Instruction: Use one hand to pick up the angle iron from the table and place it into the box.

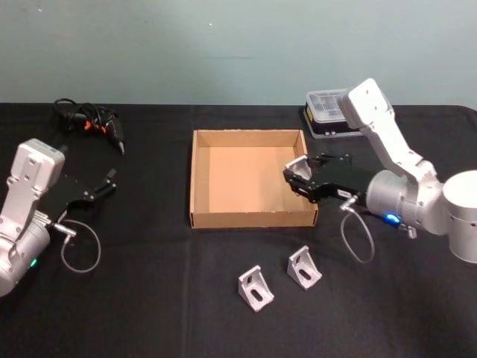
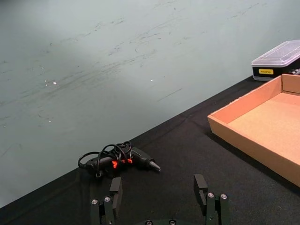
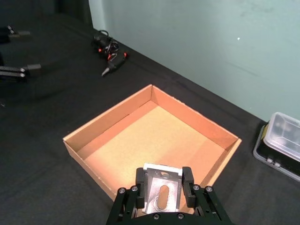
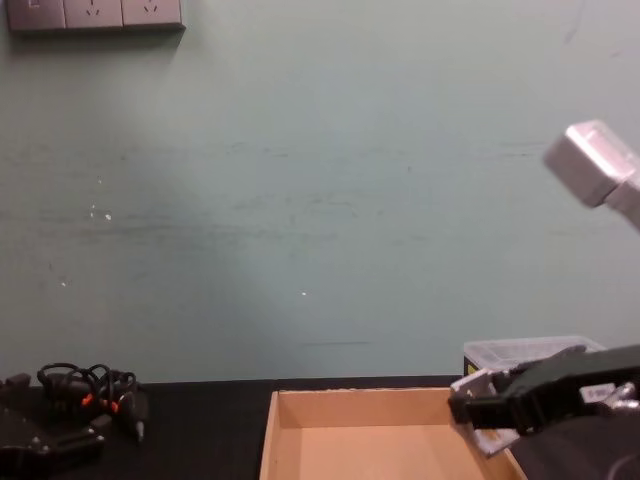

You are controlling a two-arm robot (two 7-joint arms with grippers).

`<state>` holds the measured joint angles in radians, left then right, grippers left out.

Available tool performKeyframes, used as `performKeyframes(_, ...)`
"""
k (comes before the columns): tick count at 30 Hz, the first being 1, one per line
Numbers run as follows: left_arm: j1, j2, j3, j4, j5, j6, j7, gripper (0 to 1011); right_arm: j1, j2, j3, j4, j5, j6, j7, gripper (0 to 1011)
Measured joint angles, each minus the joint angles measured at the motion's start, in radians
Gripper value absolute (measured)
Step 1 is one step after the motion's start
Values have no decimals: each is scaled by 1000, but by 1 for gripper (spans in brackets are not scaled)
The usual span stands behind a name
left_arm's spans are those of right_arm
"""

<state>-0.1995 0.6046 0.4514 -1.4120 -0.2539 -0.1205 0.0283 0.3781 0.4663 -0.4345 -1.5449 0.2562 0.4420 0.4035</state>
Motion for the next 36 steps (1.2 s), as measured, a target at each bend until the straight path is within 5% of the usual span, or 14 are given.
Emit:
performKeyframes(16,0,0,0,0,0,0,0,1000,143,-101,-63,251,-65,-28,37,469)
performKeyframes(36,0,0,0,0,0,0,0,1000,175,-145,-67,351,-104,-46,52,469)
